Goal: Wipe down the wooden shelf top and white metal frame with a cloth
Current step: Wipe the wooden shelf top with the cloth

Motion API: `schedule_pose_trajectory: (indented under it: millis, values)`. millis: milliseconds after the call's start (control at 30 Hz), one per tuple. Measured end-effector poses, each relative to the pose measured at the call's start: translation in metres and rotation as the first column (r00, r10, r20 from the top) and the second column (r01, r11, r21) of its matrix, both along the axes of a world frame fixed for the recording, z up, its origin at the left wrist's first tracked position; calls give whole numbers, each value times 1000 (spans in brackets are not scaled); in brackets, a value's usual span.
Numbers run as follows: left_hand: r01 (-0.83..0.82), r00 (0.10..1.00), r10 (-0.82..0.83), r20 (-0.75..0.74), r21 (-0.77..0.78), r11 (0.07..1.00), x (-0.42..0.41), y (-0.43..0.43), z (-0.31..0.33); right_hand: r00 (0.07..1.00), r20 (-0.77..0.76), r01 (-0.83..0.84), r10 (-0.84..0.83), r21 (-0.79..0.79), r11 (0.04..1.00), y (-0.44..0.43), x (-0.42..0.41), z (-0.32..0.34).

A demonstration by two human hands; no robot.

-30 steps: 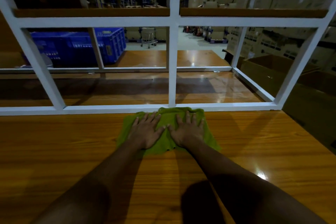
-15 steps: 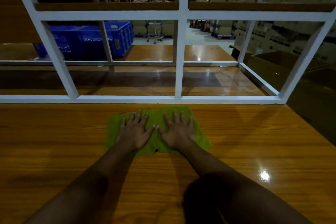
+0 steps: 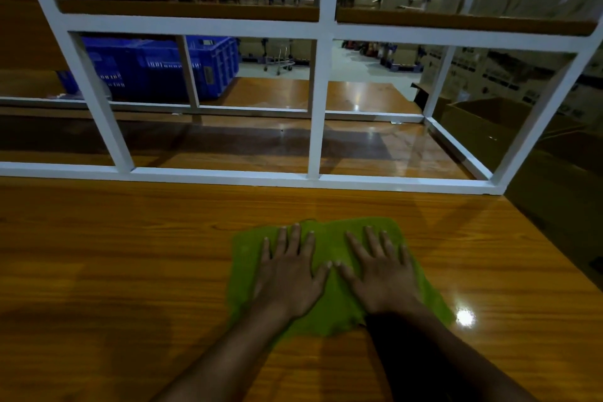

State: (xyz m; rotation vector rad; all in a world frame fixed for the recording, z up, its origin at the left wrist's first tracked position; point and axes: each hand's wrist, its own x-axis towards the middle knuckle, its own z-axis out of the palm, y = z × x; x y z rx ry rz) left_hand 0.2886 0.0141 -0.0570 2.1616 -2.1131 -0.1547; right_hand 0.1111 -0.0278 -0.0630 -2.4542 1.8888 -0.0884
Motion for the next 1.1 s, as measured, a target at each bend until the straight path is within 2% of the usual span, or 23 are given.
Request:
schedule_pose_trajectory:
  millis: [133, 367, 500, 700, 1100]
  values:
    - [73, 997, -75, -32, -63, 995, -18, -41, -4, 997, -2, 75, -75, 4, 997, -17, -27, 0]
    - [179, 984, -179, 2, -11, 984, -33, -112, -4, 985, -41, 170, -168, 78, 982, -70, -48, 5]
    - [186, 983, -186, -1, -30, 982, -20, -131, -4, 983, 19, 180, -182, 84, 980, -100, -33, 5]
    - [143, 990, -142, 15, -52, 988, 23, -129, -4, 991, 15, 134, -137, 107, 985, -106, 11, 9]
    - [57, 997, -56, 54, -21, 998, 98, -70, -9, 999, 34, 22, -24, 62, 998, -54, 82, 5]
